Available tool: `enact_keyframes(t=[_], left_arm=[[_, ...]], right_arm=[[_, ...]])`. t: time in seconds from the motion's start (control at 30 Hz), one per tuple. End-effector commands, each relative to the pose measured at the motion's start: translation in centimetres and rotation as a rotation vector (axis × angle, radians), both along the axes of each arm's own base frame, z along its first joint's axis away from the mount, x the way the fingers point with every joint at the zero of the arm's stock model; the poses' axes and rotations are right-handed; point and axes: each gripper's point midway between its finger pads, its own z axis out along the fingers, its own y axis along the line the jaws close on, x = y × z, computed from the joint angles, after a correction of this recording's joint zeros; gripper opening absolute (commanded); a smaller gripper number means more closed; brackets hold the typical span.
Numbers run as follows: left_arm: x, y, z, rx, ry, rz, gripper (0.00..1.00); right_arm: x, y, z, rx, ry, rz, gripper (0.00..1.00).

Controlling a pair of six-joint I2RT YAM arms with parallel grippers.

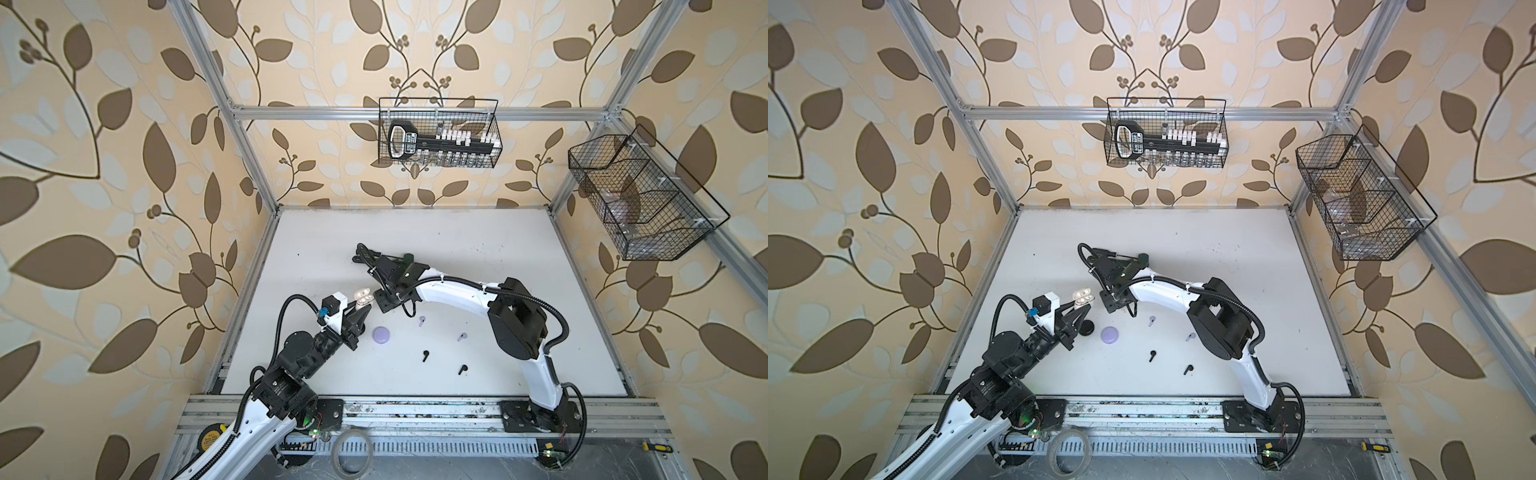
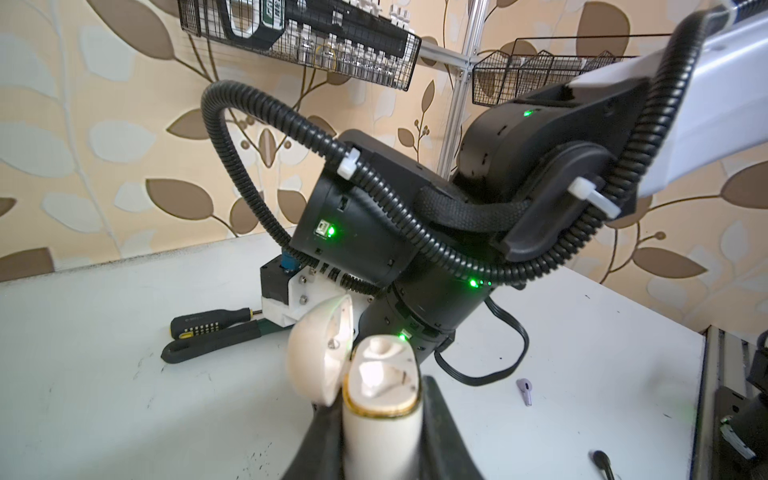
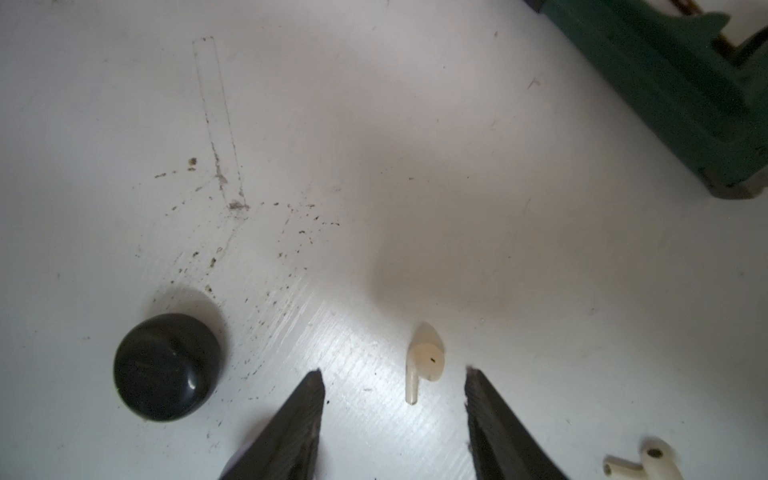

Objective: Insert wireless bluetooth earbuds into charging case
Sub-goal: Pick up the wireless bluetooth earbud from the center of the table.

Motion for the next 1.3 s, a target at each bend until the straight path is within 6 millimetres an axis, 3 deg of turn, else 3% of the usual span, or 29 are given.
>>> enact_keyframes(t=[0.0, 0.13, 0.33, 0.6, 0.9, 1.27], left_arm=[[-0.8, 0.7, 3.6, -0.059, -0.023, 0.006, 0.00], [-1.6, 0.0, 2.1, -0.093, -0.008, -0.051, 0.00], [-2.4, 0.7, 3.6, -0.098, -0.066, -0.045, 0.00], [-1.4, 0.3, 3.1, -0.047, -0.027, -0.027, 0.00], [-1.3, 0.2, 3.1, -0.042, -0.029, -0.032, 0.00], [-1.6, 0.4, 3.3, -0.053, -0.040, -0.029, 0.00]], right_arm=[[-0.4, 0.9, -0.4, 0.008, 0.007, 0.029, 0.57], [-0.3, 0.7, -0.6, -0.021, -0.008, 0.023, 0.57], [-0.3, -0.7, -2.7, -0.086, 0.013, 0.006, 0.51], [-0.4, -2.2, -4.9, -0.135, 0.058, -0.016, 0.45], [-0.3, -3.6, -5.8, -0.149, 0.074, -0.064, 0.32], [-0.7, -4.0, -5.6, -0.118, 0.088, -0.093, 0.26]])
